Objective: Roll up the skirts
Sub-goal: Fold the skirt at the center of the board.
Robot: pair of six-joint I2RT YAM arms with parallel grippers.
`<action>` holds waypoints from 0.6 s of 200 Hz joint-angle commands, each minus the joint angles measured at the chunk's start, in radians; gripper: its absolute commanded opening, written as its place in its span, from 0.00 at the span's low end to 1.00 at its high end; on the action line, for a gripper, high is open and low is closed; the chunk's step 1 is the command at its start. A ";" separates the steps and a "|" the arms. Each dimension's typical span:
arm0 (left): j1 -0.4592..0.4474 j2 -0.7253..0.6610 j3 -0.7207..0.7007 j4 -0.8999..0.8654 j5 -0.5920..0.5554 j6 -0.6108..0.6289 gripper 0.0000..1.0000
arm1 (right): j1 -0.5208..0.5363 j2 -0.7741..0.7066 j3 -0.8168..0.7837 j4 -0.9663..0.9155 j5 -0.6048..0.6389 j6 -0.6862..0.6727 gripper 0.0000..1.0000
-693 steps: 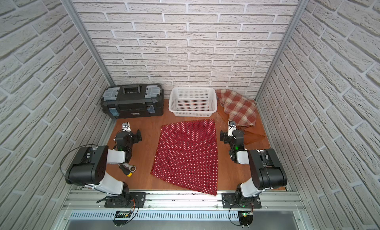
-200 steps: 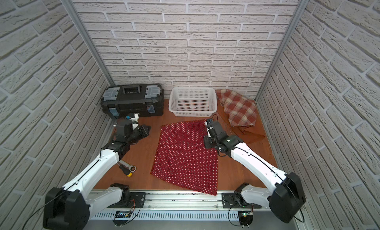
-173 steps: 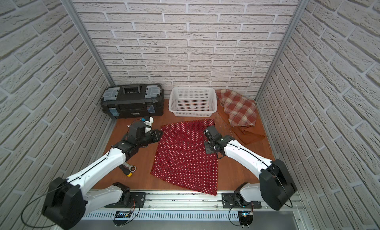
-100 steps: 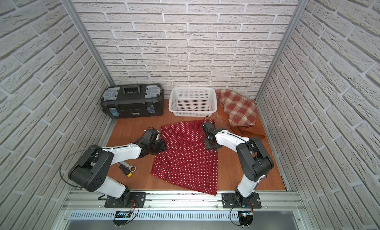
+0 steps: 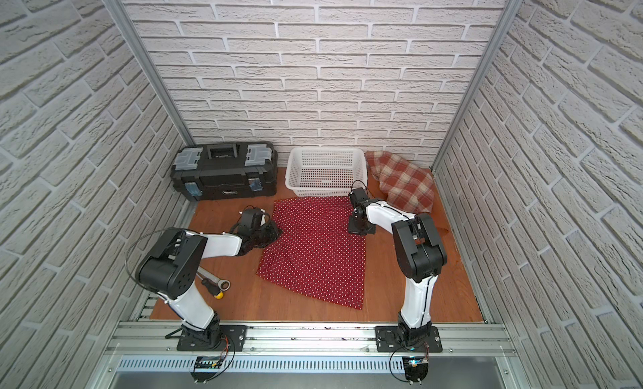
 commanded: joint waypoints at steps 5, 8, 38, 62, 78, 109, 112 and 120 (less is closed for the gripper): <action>-0.023 0.006 -0.004 -0.035 -0.050 -0.016 0.00 | -0.010 0.057 0.061 -0.069 0.042 -0.029 0.03; -0.027 -0.009 -0.006 -0.043 -0.060 -0.017 0.00 | -0.010 0.054 0.062 -0.073 0.042 -0.028 0.03; -0.096 -0.205 -0.027 -0.214 -0.215 0.022 0.00 | -0.009 -0.047 -0.006 -0.053 0.019 -0.010 0.03; -0.128 -0.408 -0.037 -0.372 -0.329 0.078 0.19 | -0.009 -0.111 -0.038 -0.049 0.031 -0.013 0.07; -0.126 -0.536 -0.051 -0.473 -0.372 0.102 0.56 | -0.008 -0.164 -0.054 -0.040 0.023 -0.028 0.31; -0.118 -0.729 -0.119 -0.662 -0.372 0.049 0.58 | -0.001 -0.310 -0.110 -0.043 0.039 -0.011 0.44; -0.118 -0.743 -0.126 -0.679 -0.366 0.044 0.58 | 0.001 -0.327 -0.122 -0.046 0.036 -0.006 0.45; -0.120 -0.776 -0.144 -0.722 -0.347 0.019 0.56 | 0.011 -0.373 -0.161 -0.053 0.022 0.009 0.46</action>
